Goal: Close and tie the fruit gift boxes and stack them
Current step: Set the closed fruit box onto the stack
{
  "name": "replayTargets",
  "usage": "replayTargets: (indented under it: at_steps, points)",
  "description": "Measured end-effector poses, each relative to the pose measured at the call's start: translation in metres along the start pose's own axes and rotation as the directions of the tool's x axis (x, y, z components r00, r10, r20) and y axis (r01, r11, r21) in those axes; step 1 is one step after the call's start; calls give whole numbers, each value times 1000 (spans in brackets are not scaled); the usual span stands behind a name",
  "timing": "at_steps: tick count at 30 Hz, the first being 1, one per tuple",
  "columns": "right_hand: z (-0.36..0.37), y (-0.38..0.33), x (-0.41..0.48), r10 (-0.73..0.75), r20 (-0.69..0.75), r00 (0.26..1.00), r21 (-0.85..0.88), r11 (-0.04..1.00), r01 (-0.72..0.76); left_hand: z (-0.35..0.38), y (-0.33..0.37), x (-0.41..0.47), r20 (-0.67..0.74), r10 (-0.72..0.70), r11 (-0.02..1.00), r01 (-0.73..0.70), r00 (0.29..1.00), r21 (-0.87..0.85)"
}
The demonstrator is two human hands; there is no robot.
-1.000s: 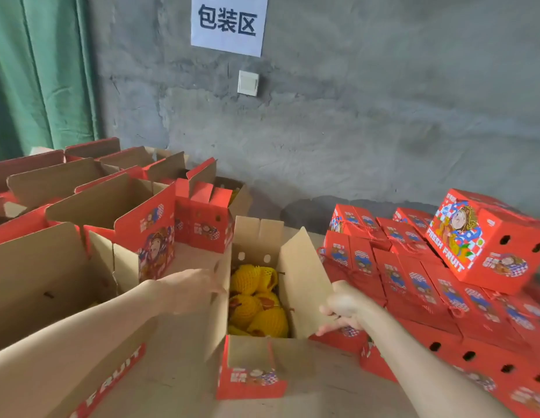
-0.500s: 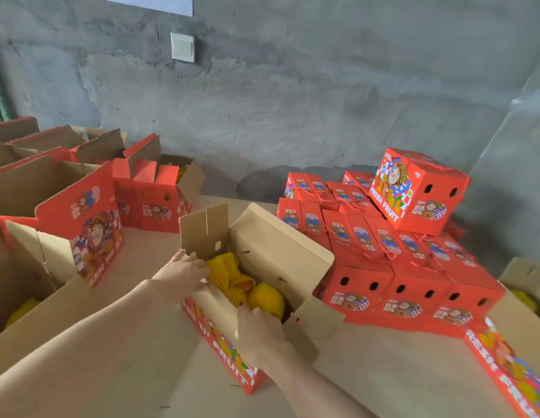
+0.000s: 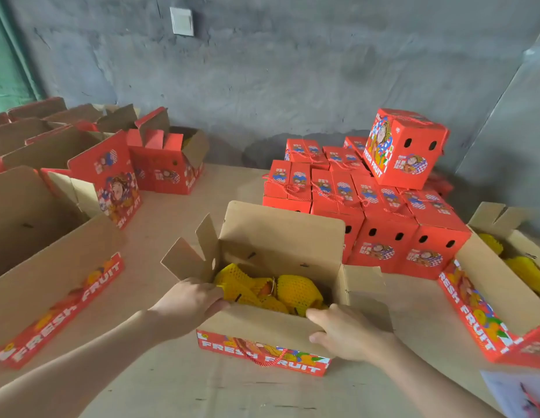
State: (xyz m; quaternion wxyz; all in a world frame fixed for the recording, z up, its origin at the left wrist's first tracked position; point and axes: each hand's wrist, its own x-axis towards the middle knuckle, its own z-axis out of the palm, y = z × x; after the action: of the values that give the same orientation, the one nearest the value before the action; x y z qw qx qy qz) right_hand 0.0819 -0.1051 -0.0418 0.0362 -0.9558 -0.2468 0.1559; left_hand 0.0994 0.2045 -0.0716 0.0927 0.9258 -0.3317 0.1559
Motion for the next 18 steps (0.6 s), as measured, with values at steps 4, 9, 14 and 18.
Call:
replayTargets:
  at_steps: [4, 9, 14, 18]
  points:
    - [8, 15, -49, -1, -28, 1000, 3, 1000, 1, 5, 59, -11, 61, -154, 988, 155, 986, -8]
    - [20, 32, -91, -14, -58, 998, -3, 1000, 14, 1, 114, -31, -85, -108, 991, 114, 991, 73]
    - [41, 46, -113, -75, -115, 991, -47, 996, 70, 5, 138, -43, -162, -112, 986, 130, 980, 106]
    - [46, 49, -119, -134, -111, 985, -135, 984, 119, 6, 141, -43, -149, -212, 977, 211, 966, -22]
